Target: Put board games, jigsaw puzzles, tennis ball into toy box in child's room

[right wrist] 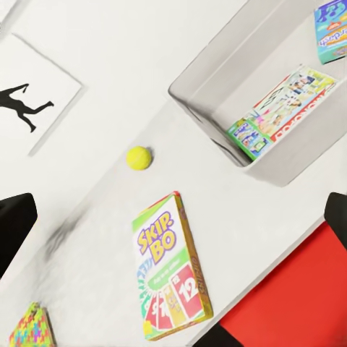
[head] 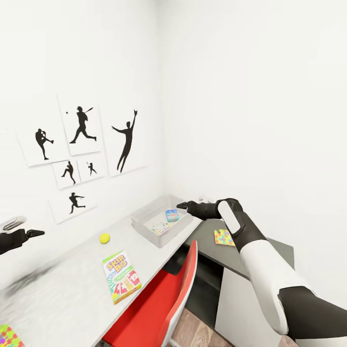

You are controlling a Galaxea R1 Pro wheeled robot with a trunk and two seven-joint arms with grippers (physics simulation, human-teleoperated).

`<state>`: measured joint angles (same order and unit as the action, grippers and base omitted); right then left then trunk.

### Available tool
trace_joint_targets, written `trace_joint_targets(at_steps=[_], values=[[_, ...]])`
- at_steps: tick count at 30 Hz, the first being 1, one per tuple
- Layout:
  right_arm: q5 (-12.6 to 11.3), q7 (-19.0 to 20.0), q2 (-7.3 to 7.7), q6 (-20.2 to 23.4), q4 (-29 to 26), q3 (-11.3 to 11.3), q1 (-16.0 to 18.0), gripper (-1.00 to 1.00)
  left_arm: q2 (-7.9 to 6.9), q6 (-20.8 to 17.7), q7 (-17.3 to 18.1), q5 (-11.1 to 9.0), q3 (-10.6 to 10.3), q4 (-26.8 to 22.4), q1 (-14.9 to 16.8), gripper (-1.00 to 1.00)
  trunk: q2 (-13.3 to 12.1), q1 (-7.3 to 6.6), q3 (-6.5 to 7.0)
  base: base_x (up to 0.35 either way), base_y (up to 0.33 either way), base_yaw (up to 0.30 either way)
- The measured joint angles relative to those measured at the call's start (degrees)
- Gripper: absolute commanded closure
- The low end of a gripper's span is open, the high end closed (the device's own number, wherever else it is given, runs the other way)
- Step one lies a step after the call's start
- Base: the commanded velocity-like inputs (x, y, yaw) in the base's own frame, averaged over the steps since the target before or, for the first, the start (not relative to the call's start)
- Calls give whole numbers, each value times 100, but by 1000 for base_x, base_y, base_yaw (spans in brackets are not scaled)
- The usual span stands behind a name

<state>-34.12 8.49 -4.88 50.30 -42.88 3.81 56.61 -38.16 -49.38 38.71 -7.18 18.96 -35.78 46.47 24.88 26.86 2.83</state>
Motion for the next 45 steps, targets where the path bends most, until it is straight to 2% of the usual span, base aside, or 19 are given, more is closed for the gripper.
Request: trace_joint_targets(at_steps=[15,35,45], values=[[1,-1,37,-25,9,0,-2,-100,64,-3,1,2,-5,0,0,-100,0,0,0,-77,61,0],[-8,-7,47,-28,87,0,-2,-100,63,3,0,2,-8,0,-1,-100,0,0,-2,-33,23,0],[-7,-3,49,-24,88,0,-2,-100,67,3,0,3,-8,0,-1,-100,0,0,-64,0,0,0]])
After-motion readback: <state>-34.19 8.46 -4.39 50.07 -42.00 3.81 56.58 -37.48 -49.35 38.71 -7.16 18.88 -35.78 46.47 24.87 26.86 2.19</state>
